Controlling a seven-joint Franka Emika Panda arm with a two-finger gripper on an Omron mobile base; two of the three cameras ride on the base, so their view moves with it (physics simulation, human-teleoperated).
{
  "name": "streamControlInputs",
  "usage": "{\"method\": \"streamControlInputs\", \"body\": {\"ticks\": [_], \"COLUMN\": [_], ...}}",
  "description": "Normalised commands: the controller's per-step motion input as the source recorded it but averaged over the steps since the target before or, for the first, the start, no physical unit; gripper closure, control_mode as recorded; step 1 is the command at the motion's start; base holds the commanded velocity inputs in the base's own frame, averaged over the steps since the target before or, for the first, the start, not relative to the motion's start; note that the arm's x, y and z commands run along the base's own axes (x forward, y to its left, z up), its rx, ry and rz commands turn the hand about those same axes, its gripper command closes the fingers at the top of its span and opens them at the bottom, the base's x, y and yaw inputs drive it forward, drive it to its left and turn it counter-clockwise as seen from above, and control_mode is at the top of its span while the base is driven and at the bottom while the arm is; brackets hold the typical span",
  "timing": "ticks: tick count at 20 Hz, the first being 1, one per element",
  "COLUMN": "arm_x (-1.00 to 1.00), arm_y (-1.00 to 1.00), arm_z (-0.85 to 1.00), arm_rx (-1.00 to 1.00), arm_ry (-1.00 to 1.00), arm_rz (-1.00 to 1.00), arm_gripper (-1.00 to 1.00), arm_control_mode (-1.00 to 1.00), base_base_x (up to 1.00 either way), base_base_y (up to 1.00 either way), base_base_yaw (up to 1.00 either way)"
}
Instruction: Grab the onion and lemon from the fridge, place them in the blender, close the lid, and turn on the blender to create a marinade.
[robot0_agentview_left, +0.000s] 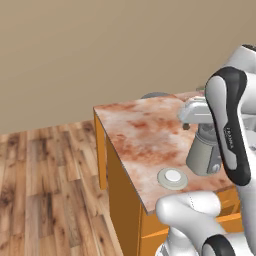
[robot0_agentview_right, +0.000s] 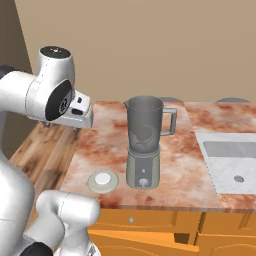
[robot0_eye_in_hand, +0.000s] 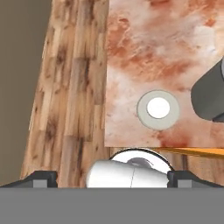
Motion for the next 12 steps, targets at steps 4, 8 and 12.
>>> {"method": "streamControlInputs", "body": {"ticks": [4, 8, 12], "arm_x": [-0.25, 0.03, 0.35], "arm_y": [0.44, 0.06, -0.14], "arm_z": [-0.93, -0.9, -0.79], "arm_rx": [-0.11, -0.05, 0.0], "arm_ry": [0.27, 0.25, 0.11], "arm_rz": [-0.2, -0.17, -0.04], "arm_gripper": [-1.0, -1.0, -1.0], "arm_control_mode": [-1.0, -1.0, -1.0], "base_base_x": [0.0, 0.0, 0.0], "base_base_y": [0.0, 0.0, 0.0], "base_base_yaw": [0.0, 0.0, 0.0]}}
